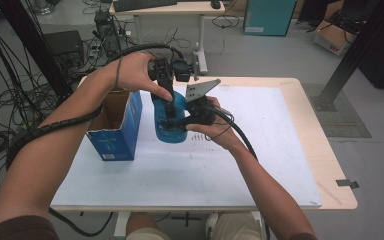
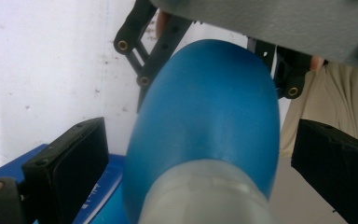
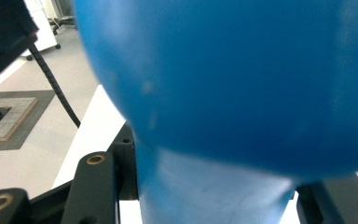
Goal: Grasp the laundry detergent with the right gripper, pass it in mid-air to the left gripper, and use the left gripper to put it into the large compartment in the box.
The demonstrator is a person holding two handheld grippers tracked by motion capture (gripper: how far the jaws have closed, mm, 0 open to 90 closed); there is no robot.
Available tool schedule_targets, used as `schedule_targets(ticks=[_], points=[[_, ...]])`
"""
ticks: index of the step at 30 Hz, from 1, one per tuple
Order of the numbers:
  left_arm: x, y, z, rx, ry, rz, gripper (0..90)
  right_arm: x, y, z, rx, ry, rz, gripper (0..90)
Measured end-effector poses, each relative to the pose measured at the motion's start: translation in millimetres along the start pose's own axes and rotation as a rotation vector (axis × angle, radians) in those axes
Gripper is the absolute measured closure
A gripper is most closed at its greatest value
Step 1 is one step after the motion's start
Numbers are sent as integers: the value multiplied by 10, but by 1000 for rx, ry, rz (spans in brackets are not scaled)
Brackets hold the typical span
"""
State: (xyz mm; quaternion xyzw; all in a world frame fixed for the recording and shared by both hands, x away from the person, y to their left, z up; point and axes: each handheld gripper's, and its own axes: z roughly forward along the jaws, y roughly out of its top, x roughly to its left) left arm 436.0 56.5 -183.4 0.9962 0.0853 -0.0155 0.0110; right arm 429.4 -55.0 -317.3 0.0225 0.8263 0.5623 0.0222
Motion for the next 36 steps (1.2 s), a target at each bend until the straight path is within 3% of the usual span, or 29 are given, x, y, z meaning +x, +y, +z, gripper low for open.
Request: schedule_targets(ticks=[15, 16, 18, 19, 22, 24, 26, 36], points=[[-33, 11, 20, 12, 16, 12, 45, 14, 8, 11, -2, 3, -3, 443], [-33, 15, 18, 21, 12, 9, 45, -9, 12, 7, -17, -11, -37, 443], [-32, 15, 24, 25, 9, 8, 45, -8, 13, 4, -18, -11, -36, 443], [-31, 14, 23, 28, 10, 9, 45, 18, 13, 1, -5, 2, -2, 443], [-31, 13, 19, 30, 12, 7, 45, 21, 14, -9, 3, 1, 4, 442], [-36, 16, 18, 26, 15, 9, 46, -3, 13, -8, -10, -13, -30, 443], [-38, 17, 18, 25, 20, 11, 46, 20, 12, -7, 2, -1, 0, 442], [-41, 24, 22, 52, 26, 10, 46, 24, 26, -10, 1, 2, -3, 442]])
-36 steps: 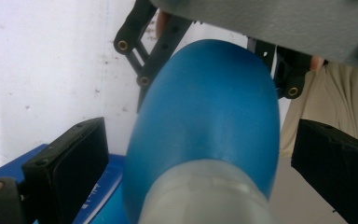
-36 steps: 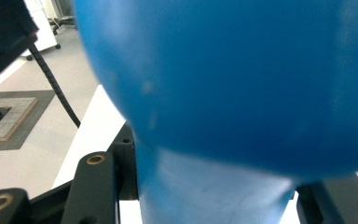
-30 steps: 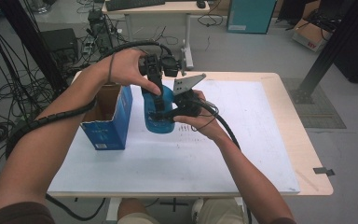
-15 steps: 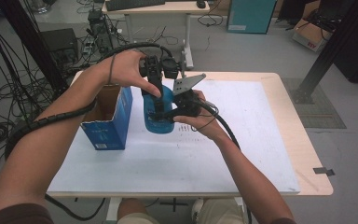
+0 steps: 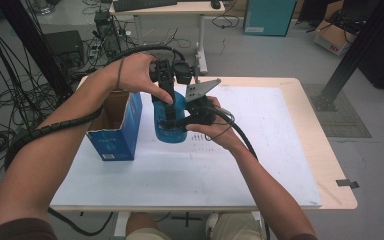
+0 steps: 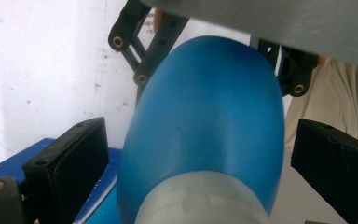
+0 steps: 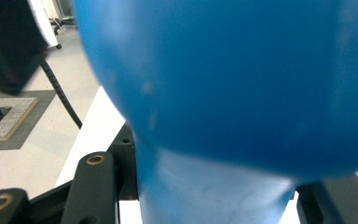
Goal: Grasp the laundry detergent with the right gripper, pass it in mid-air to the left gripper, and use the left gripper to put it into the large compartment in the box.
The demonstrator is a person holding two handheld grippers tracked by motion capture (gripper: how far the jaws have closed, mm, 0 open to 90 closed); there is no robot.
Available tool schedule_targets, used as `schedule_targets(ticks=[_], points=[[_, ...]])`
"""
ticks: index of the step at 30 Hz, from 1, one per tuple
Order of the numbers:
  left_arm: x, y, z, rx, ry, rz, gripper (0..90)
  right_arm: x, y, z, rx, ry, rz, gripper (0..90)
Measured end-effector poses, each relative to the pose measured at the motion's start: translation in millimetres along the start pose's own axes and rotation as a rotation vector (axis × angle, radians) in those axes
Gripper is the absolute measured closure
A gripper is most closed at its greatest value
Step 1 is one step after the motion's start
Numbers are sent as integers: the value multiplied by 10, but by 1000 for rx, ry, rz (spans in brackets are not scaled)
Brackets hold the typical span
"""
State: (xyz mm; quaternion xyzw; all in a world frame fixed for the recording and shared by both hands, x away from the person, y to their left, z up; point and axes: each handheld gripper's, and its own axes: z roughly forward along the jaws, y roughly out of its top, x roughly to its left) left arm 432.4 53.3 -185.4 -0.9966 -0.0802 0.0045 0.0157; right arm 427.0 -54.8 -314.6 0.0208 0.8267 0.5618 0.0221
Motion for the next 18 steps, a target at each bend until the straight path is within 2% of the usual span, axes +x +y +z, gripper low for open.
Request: schedule_targets(ticks=[1, 6, 7, 11, 12, 15, 16, 17, 18], points=[[0, 0, 0, 0, 0, 0, 47, 21, -2, -12, 16, 1, 30, 442], [-2, 1, 9, -12, 4, 3, 47, 23, -1, -17, 17, 2, 32, 442], [2, 9, -2, 3, -8, 1, 47, 26, 0, -21, 19, 3, 36, 442], [2, 6, 3, -7, 1, 0, 47, 23, -1, -27, 18, -1, 36, 442], [7, 6, -1, -2, -8, 0, 49, 8, 0, -23, 8, -2, 18, 442], [7, 8, -5, -5, -6, -4, 49, 6, 0, -27, 7, 1, 15, 442], [6, 7, 3, -9, -1, -1, 48, -24, 2, -21, -18, -11, -31, 442], [5, 9, 3, -9, -2, 3, 49, 23, -1, -53, 29, -17, 42, 442], [5, 9, 3, -9, -2, 3, 52, 23, -1, -53, 29, -17, 42, 442]])
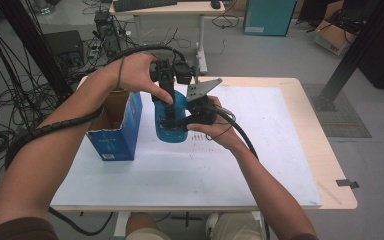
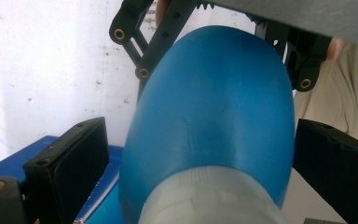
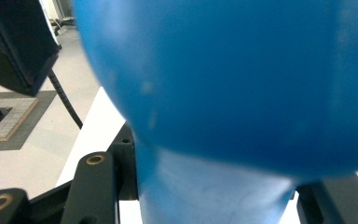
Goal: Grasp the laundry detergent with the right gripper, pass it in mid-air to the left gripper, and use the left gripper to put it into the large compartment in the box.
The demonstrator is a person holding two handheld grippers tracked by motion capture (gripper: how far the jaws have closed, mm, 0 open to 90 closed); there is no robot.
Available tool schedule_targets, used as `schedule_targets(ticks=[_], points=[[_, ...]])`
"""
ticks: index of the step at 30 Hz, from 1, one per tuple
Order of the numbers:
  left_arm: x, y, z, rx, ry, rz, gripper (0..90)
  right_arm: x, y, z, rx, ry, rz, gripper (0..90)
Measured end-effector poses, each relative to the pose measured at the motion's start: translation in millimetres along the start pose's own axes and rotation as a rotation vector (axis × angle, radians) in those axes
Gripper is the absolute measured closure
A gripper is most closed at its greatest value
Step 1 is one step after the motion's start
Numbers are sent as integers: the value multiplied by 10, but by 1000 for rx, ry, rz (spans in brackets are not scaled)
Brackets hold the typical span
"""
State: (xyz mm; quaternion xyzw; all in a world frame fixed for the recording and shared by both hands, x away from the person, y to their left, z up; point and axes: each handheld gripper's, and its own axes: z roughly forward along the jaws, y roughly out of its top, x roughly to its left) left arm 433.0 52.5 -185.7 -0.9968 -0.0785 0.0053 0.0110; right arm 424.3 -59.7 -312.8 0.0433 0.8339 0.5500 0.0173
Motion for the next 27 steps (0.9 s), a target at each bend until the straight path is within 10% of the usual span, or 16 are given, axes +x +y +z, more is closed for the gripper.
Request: schedule_targets(ticks=[27], points=[[-13, 5, -42, 16, 4, 6, 63, -7, 4, 12, -6, 4, -19, 441]])
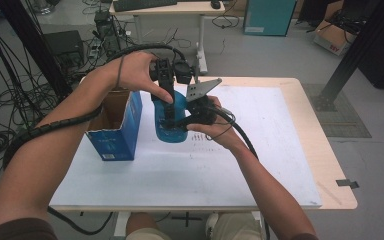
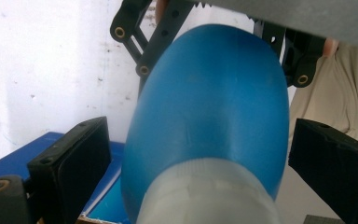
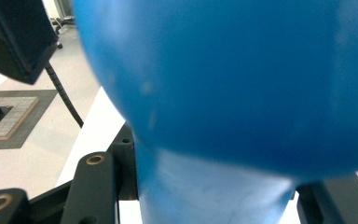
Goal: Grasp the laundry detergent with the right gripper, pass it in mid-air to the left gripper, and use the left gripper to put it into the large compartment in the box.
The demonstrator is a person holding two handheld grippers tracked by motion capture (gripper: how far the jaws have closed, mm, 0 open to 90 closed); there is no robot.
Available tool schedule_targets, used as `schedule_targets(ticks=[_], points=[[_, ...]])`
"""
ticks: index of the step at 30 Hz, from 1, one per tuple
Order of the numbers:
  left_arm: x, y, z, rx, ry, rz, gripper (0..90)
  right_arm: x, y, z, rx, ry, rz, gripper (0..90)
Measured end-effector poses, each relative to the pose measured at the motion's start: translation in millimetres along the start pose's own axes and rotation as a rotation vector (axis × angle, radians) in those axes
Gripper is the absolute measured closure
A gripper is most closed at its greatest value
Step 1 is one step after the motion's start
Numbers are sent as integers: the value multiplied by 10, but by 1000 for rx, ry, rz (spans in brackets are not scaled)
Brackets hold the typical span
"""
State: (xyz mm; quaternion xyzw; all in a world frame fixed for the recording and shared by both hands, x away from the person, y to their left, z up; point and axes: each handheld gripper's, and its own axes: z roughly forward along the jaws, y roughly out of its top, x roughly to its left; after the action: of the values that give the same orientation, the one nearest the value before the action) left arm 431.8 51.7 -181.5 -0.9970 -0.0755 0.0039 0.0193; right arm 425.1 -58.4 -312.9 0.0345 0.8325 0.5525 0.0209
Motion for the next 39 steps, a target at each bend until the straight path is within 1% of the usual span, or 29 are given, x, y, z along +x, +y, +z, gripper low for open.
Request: schedule_targets(ticks=[1, 5, 6, 7, 10, 11, 12, 13, 14, 15, 17, 18, 19, 21, 22, 24, 26, 27, 28, 29, 30, 33, 36, 37, 39], points=[[-2, 0, 4, -3, 6, 1, 64, 2, 1, 2, -1, 1, -1, 441], [-5, 0, 1, 0, 5, 2, 81, 8, 4, -3, 6, -1, -1, 441], [-2, -4, -4, 3, 4, -2, 81, 6, 4, -5, 4, -4, -2, 441], [-5, -10, 1, -1, 12, -2, 85, 7, 5, -4, 4, -2, -1, 441], [-8, -13, -7, 2, 8, -8, 102, 13, 5, -10, 10, -2, 4, 441], [-11, -16, -5, -3, 14, -8, 102, 12, 5, -8, 10, -3, 2, 440], [-15, -18, -5, -2, 24, 0, 120, 14, 6, -2, 8, -4, 3, 440], [-20, -17, -8, -6, 18, -7, 133, 16, 8, 0, 9, -3, 3, 440], [-15, -15, -14, 2, 20, 5, 148, 17, 11, 1, 11, -4, -2, 440], [-18, -16, -16, 3, 24, 6, 159, 11, 14, 9, 5, -2, -14, 440], [-22, -22, -6, -7, 38, 8, 176, 21, 19, 11, 12, -4, -8, 440], [-22, -22, -12, -6, 33, 6, 185, 24, 21, 13, 14, -5, -6, 440], [-24, -27, -6, -12, 36, 11, 199, 26, 23, 12, 16, -3, -6, 440], [-22, -28, -7, -3, 31, 7, 213, 26, 25, 16, 17, -3, -7, 440], [-24, -32, 1, -7, 41, 11, 218, 26, 25, 16, 18, -4, -6, 440], [-21, -34, 7, -5, 37, 10, 230, 25, 25, 16, 18, -4, -6, 440], [-19, -27, 8, 10, 26, 10, 238, 31, 25, 11, 27, -5, 6, 440], [-24, -29, 24, 3, 38, 9, 245, 35, 25, 9, 30, -6, 12, 440], [-24, -29, 24, 3, 38, 9, 250, 35, 25, 9, 30, -6, 12, 440], [-19, -23, 20, 9, 24, 8, 254, 25, 25, 15, 22, -6, 0, 440], [-22, -25, 29, 5, 32, 10, 261, 29, 24, 13, 25, -5, 5, 440], [-24, -23, 23, 8, 28, 10, 296, 27, 22, 13, 24, -2, 3, 440], [-28, -25, 24, 2, 36, 16, 332, 28, 22, 12, 27, -2, 3, 440], [-28, -23, 22, 1, 35, 17, 340, 20, 22, 16, 19, -2, -5, 440], [-27, -22, 21, 2, 33, 18, 342, 23, 22, 13, 22, -1, -1, 440]])
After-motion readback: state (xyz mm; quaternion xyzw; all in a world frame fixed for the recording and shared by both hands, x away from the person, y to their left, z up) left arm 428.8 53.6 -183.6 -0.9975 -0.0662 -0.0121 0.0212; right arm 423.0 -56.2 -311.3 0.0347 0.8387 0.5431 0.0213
